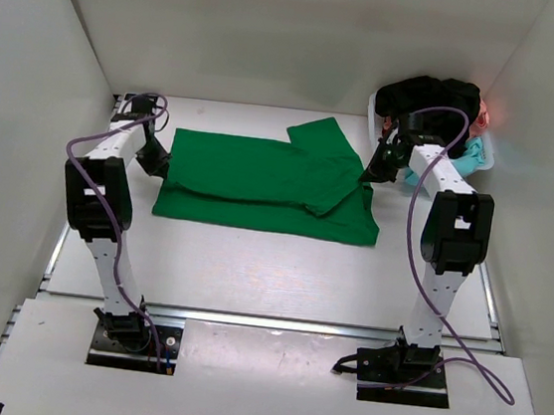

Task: Fold and stack the t-shirts
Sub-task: Fold the flattened tshirt in 1/3 of the way, then grap the side of the flattened tshirt furthest away from the robot with both arms

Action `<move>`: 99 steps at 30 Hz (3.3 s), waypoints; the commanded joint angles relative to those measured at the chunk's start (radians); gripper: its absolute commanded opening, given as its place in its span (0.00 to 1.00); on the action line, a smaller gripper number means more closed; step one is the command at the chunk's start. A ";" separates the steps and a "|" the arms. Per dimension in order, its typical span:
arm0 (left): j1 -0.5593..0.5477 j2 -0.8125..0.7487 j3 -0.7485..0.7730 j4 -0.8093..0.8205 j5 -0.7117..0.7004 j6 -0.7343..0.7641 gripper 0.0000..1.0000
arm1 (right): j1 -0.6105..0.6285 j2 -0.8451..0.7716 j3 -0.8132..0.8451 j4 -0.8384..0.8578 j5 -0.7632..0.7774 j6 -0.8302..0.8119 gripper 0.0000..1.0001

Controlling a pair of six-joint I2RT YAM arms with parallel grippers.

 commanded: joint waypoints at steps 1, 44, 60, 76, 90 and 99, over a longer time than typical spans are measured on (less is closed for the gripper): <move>0.009 0.024 0.060 0.014 -0.012 -0.016 0.00 | -0.019 0.035 0.058 0.013 0.007 0.013 0.00; -0.161 -0.404 -0.694 0.063 -0.038 -0.016 0.41 | 0.231 -0.286 -0.593 -0.007 0.108 -0.038 0.27; -0.108 -0.526 -0.450 -0.037 0.027 -0.016 0.47 | 0.169 -0.475 -0.367 -0.138 0.053 -0.044 0.29; 0.024 -0.055 -0.033 0.130 -0.118 0.156 0.66 | 0.125 0.122 0.399 -0.076 0.048 -0.136 0.42; 0.021 0.172 0.149 0.164 -0.087 0.096 0.63 | 0.117 0.260 0.491 -0.096 0.053 -0.134 0.42; 0.024 0.220 0.154 0.133 -0.064 0.082 0.27 | 0.129 0.346 0.539 -0.082 0.076 -0.131 0.49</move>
